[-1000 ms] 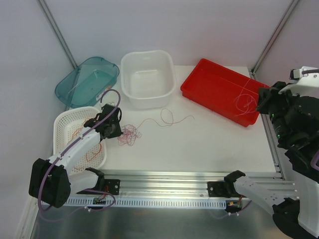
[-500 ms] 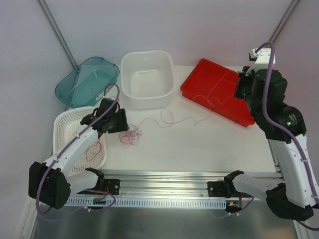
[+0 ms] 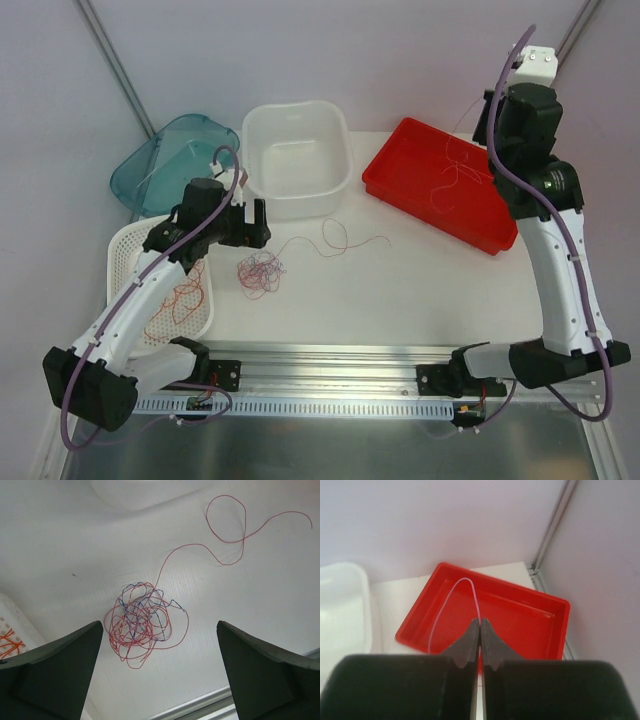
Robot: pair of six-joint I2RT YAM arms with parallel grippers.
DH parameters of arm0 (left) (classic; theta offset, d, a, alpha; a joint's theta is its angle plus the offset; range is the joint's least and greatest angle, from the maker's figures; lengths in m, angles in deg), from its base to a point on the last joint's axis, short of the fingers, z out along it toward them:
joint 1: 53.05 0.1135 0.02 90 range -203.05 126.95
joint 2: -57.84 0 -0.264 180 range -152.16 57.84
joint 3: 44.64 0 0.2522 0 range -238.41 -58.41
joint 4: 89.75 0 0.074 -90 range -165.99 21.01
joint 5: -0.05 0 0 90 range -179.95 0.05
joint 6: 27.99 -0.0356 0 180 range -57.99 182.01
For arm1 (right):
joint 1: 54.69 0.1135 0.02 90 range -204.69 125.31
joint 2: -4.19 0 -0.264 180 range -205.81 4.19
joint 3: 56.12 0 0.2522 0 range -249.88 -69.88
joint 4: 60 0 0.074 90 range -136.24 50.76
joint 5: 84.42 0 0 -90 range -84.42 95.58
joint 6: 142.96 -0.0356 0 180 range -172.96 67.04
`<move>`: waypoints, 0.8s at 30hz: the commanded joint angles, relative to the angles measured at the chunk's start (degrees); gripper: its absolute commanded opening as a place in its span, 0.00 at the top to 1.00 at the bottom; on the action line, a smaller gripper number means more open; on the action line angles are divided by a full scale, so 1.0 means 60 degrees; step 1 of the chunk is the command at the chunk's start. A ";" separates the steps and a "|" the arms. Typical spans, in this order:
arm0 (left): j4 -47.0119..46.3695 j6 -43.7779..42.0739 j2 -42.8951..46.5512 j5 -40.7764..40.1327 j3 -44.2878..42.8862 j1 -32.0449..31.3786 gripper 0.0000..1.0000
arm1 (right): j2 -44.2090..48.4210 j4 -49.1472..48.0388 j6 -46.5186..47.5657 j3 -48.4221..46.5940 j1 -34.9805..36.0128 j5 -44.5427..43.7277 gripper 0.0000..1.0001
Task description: Untangle the cables
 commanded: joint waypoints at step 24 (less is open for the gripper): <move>-0.0408 -0.0560 -0.0755 -0.0686 0.1009 0.0072 0.01 | -0.2769 -0.1192 -0.0745 0.1508 -0.1880 0.1679 0.14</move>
